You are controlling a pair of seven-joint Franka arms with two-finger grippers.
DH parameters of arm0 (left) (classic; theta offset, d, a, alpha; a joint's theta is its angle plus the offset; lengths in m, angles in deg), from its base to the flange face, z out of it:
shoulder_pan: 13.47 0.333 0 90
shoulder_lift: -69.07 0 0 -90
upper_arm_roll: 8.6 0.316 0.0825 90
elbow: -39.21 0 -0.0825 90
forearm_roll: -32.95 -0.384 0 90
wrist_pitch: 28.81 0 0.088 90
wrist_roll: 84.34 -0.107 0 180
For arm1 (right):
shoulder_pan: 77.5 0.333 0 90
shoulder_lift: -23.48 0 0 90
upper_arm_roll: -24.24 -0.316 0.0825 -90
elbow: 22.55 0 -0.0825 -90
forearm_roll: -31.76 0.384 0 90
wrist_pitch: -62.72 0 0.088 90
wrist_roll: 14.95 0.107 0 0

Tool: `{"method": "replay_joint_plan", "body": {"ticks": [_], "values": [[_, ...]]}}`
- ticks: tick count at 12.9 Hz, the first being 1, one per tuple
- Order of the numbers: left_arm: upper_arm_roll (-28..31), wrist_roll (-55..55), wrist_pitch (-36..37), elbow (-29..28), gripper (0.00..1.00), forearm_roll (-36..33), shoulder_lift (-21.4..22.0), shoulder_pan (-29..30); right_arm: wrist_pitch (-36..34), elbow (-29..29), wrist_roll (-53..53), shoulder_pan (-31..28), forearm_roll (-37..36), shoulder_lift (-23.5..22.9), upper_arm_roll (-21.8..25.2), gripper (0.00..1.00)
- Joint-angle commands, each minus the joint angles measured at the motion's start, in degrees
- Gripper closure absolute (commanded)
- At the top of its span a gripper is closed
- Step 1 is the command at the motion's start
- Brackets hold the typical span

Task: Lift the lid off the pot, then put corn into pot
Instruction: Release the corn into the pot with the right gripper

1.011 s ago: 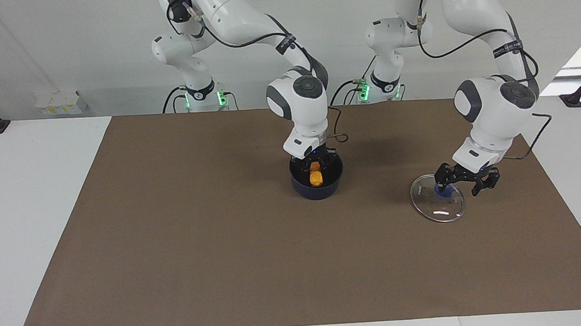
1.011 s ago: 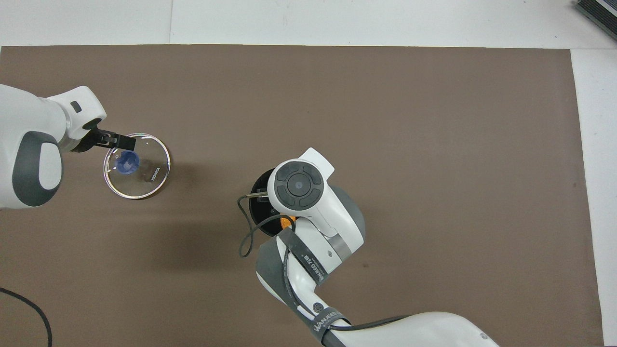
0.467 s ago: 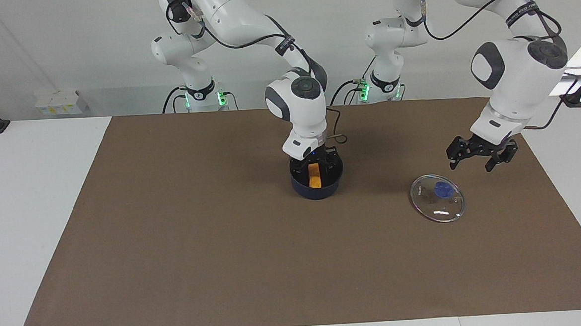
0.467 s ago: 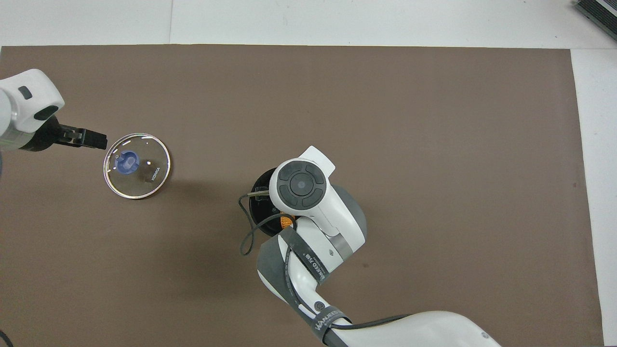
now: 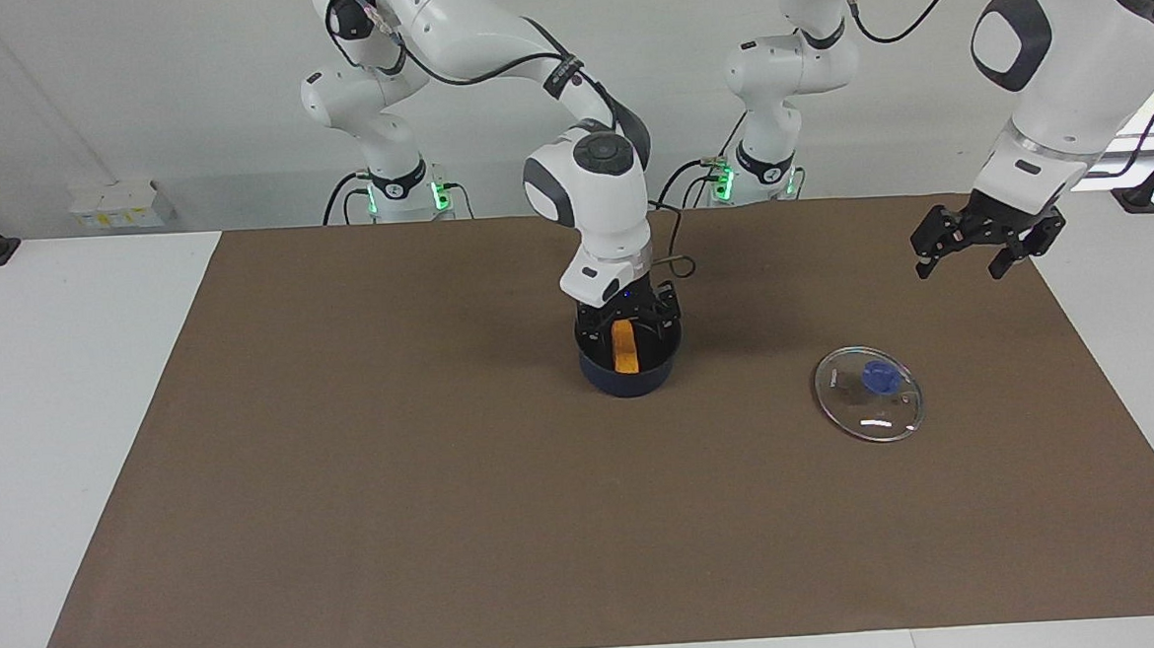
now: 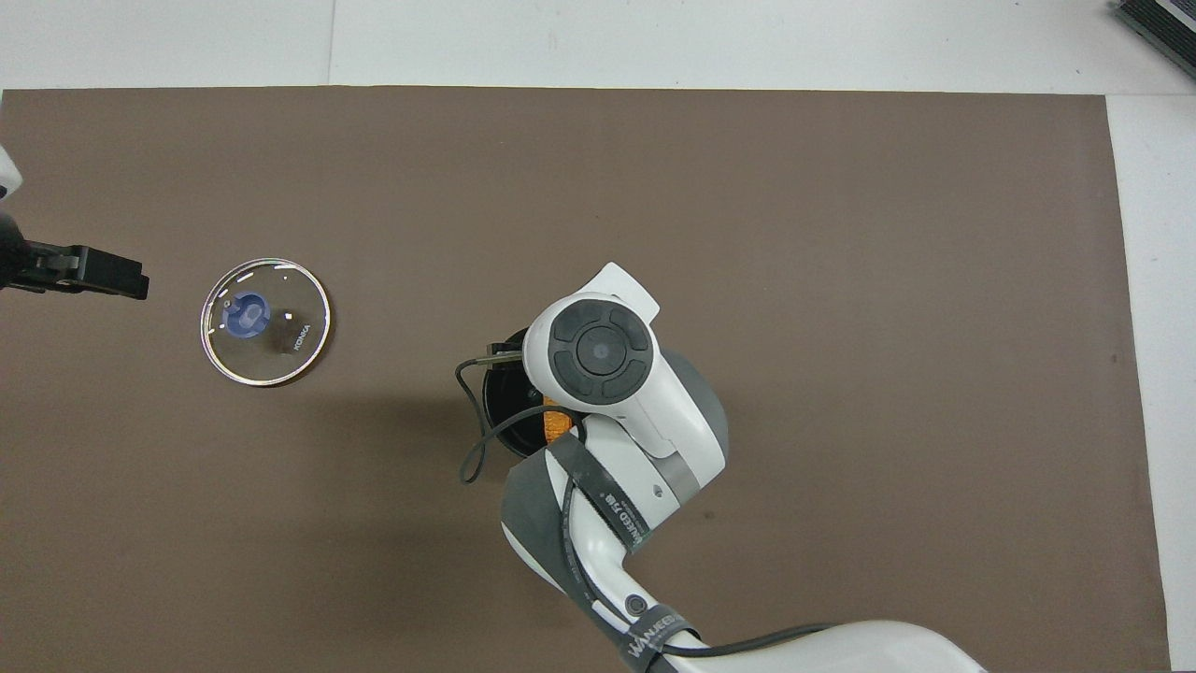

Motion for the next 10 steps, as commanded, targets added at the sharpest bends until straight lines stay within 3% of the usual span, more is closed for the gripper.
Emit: {"method": "replay_joint_plan", "body": {"ticks": [1, 5, 10], "values": [[-0.6, 1.4, 6.8, 5.4, 0.0, 0.1, -0.4, 0.3, -5.2, -1.3, -1.6, -5.2, 0.3, 6.9, -0.2, 0.0], [-0.7, 4.5, 15.8, 9.7, 0.0, 0.1, -0.5, -0.3, -10.5, -1.5, -2.4, -13.0, -0.1, 13.0, -0.2, 0.0], [-0.9, 5.0, 14.4, 8.7, 0.0, 0.1, 1.9, -0.5, -18.0, -1.1, -13.4, -24.6, -0.2, 19.7, -0.1, 0.0]]}}
